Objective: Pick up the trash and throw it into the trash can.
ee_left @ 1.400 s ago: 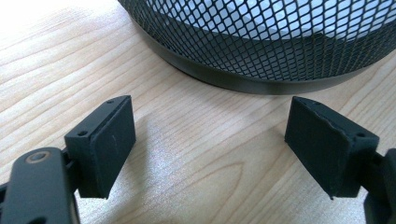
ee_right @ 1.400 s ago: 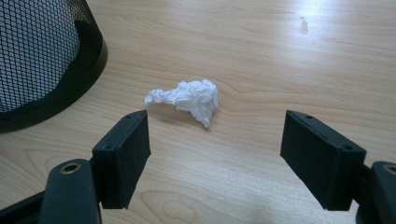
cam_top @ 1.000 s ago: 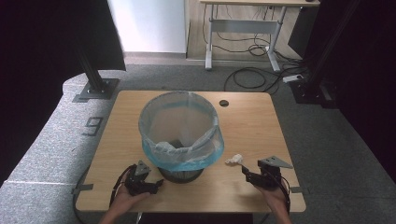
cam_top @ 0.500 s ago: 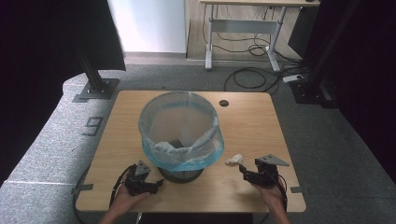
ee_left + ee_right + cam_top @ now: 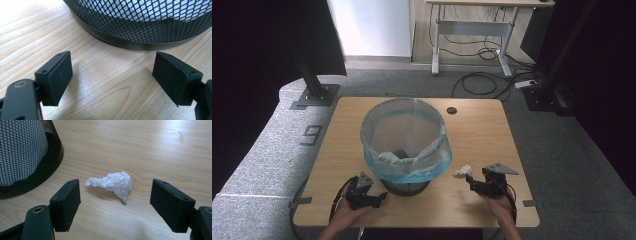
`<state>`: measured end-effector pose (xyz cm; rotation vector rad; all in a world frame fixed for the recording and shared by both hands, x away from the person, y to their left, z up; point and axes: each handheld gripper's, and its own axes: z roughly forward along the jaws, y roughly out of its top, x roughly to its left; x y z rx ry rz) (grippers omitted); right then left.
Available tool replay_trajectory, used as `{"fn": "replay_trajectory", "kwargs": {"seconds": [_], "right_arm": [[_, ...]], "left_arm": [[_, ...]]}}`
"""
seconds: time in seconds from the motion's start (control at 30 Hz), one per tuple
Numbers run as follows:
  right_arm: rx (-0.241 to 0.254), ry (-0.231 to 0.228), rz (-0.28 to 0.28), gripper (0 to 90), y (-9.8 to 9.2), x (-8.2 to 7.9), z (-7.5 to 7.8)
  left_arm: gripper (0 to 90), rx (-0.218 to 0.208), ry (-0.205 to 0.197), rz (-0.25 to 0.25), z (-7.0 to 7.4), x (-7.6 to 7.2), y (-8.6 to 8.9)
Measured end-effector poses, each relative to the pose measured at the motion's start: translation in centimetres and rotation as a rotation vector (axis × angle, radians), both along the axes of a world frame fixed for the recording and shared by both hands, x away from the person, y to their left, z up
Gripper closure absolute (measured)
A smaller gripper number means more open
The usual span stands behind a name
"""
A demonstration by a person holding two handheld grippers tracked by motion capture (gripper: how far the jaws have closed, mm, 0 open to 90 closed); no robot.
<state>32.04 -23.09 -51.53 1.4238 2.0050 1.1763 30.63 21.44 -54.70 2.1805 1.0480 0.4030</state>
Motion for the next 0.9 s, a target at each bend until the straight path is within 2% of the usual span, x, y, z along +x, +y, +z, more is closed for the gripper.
{"fn": "replay_trajectory", "kwargs": {"seconds": [0.57, 0.9], "right_arm": [[0.007, 0.01, 0.019, 23.2, 1.5, 1.6, -0.5], [-0.02, 0.028, 0.016, 22.3, 2.5, 3.4, -1.4]], "left_arm": [[16.2, 0.0, 0.0, 0.0, 0.0, 0.0, 0.0], [16.2, 0.0, 0.0, 0.001, 0.0, 0.0, 0.0]]}}
